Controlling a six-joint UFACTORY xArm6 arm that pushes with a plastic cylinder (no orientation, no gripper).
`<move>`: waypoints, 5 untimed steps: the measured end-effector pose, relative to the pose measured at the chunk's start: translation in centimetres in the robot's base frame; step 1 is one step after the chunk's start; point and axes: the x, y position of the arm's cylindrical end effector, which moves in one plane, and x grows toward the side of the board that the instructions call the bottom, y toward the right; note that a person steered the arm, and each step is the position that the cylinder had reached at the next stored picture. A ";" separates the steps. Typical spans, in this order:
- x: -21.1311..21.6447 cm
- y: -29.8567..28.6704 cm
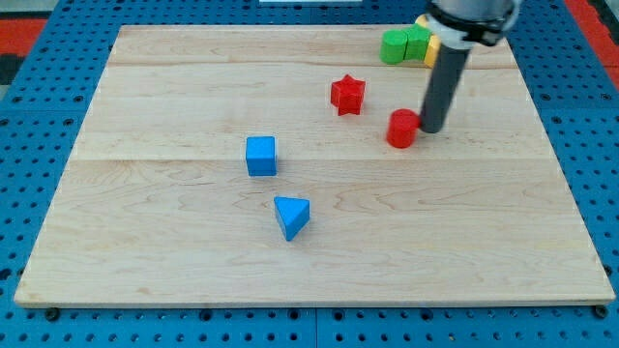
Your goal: Push the red circle right to the blue cube
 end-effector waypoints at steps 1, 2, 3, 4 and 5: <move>0.0 -3.2; 0.2 -6.5; 0.4 -10.8; 0.4 -14.9; 1.3 -15.3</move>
